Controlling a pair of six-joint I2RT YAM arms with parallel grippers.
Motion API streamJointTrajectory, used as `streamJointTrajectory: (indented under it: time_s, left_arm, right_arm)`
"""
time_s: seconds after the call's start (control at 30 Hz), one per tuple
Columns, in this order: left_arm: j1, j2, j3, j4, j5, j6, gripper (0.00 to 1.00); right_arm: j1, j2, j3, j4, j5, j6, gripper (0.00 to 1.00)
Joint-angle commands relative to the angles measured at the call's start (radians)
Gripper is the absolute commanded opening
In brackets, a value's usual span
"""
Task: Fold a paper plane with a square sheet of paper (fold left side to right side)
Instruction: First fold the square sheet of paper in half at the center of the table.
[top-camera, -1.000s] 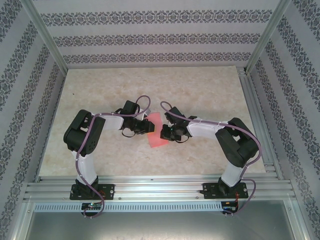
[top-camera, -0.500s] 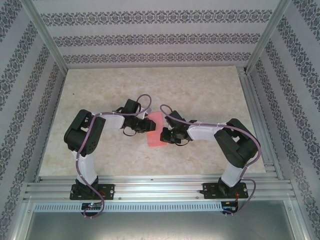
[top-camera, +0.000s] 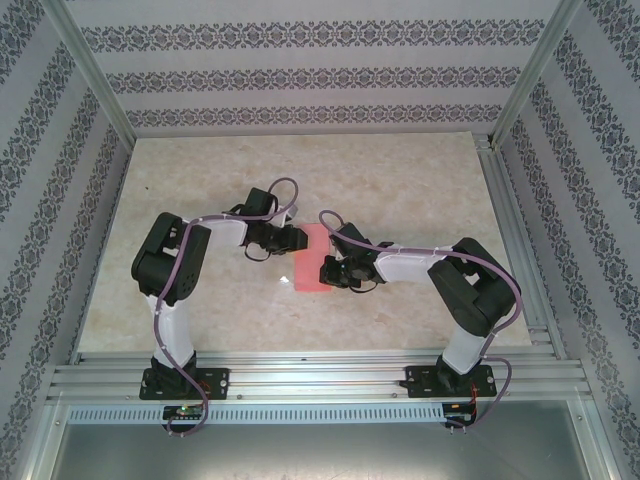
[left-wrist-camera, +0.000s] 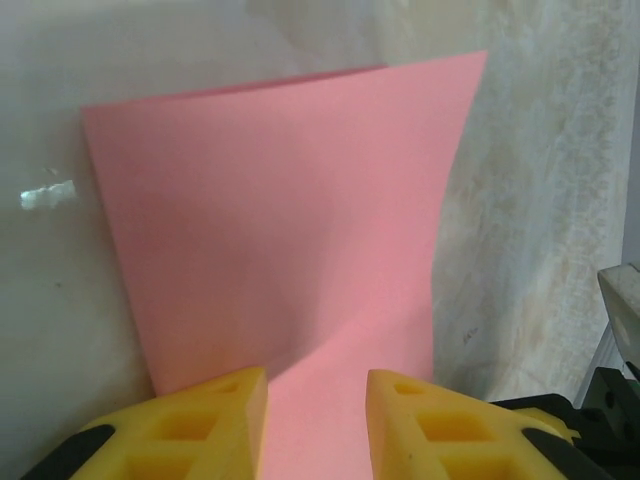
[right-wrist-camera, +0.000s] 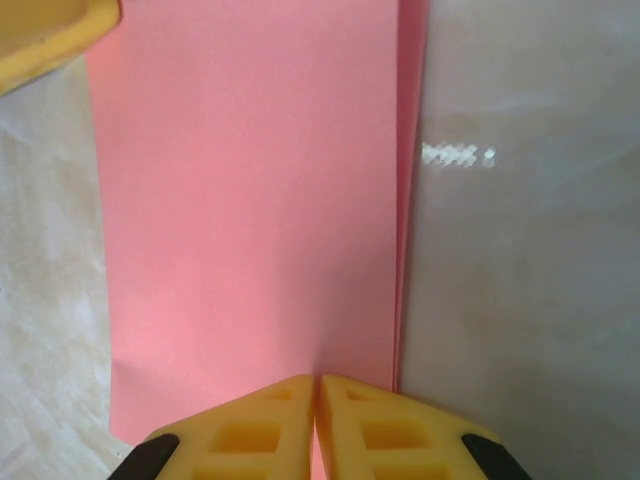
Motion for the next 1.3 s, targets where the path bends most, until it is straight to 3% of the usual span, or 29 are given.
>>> streamJointTrajectory:
  time_s: [0.0, 0.73, 0.83, 1.0, 1.27]
  left_arm:
    - [0.028, 0.056, 0.067, 0.013, -0.018, 0.035, 0.34]
    - [0.131, 0.251, 0.341, -0.002, -0.015, 0.044, 0.35]
    - [0.143, 0.177, 0.325, -0.008, -0.012, 0.056, 0.35]
    - [0.163, -0.086, 0.223, -0.072, -0.072, 0.121, 0.37]
    - [0.162, -0.498, -0.098, -0.062, -0.077, 0.086, 0.38]
  right_arm:
    - [0.018, 0.063, -0.053, -0.158, 0.048, -0.024, 0.12]
    - [0.020, 0.054, -0.050, -0.157, 0.041, -0.025, 0.12]
    - [0.021, 0.054, -0.042, -0.151, 0.038, -0.025, 0.12]
    - [0.019, 0.021, -0.016, -0.095, 0.016, -0.030, 0.18]
    - [-0.012, -0.132, 0.172, -0.200, 0.046, -0.112, 0.31]
